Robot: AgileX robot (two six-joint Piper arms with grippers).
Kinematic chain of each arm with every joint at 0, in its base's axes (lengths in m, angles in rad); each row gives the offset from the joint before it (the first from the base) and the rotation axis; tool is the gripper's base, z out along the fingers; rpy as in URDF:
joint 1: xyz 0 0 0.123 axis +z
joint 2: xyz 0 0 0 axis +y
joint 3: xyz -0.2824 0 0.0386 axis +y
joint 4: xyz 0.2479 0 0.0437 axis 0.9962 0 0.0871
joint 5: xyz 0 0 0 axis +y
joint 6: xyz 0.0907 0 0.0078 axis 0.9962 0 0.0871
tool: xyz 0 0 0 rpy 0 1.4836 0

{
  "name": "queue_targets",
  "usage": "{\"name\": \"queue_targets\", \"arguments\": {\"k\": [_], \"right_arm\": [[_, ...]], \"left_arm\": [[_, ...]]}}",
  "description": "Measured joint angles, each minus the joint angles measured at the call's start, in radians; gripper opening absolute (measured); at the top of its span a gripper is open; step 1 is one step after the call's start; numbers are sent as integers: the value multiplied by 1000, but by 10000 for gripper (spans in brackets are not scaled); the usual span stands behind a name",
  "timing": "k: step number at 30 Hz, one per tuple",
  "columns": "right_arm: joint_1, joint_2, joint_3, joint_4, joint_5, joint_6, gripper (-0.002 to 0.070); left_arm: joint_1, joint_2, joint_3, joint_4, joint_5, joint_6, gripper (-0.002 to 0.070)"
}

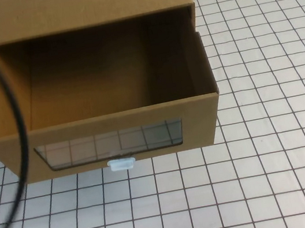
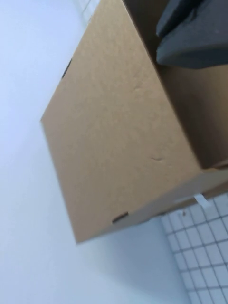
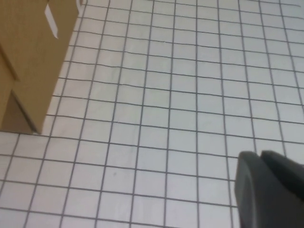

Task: Open the shoe box
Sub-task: 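Pull the top drawer of the cardboard box fully open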

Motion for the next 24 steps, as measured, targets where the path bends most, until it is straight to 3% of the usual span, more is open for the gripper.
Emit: {"name": "queue_targets", "arguments": {"k": [11,19,24], "right_arm": [[-16,-427,547,116,-467,0,-13],[-16,-581,725,116,-585,42,-13],[-16,-591,771,117,-648,44,-13]], "left_arm": [[0,-496,663,-69,-351,50,-2],[0,-769,958,-92,-393,86,-2],[0,-818,1078,-135,-495,91,-2]]}}
